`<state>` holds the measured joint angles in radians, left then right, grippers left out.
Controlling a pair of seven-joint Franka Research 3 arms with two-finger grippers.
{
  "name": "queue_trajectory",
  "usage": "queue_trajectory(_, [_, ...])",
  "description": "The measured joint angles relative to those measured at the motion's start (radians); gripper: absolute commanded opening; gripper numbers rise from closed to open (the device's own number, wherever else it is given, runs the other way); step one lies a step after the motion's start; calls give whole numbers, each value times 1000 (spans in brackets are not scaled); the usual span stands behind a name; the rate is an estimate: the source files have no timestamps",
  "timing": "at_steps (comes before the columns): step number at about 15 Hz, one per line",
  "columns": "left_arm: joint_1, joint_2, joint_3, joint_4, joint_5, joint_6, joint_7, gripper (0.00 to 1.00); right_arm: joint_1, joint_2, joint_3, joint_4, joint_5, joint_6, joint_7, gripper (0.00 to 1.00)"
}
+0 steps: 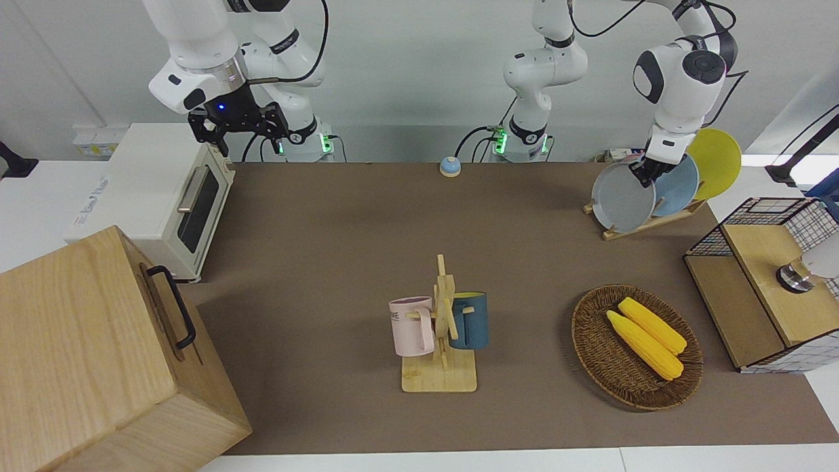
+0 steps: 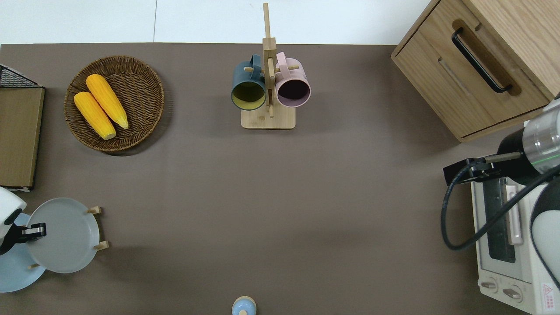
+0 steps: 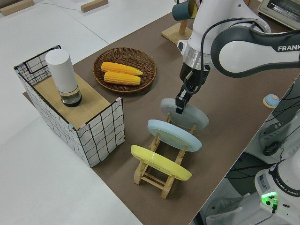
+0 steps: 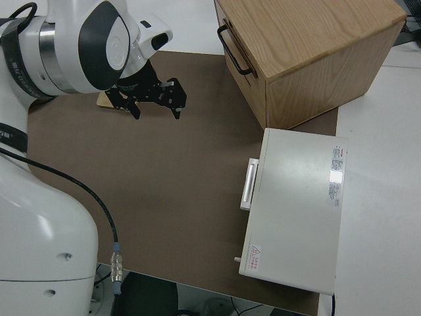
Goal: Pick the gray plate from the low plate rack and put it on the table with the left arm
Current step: 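Grasp the rim of the top gray plate with the left gripper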
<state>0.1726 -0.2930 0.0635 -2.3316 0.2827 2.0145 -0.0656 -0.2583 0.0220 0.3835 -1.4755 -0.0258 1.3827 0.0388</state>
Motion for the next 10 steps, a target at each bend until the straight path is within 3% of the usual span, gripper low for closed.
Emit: queue_trajectory(10, [-10,-1,-34,205,7,-227,5,0,0,0,0,0,0,0,0,983])
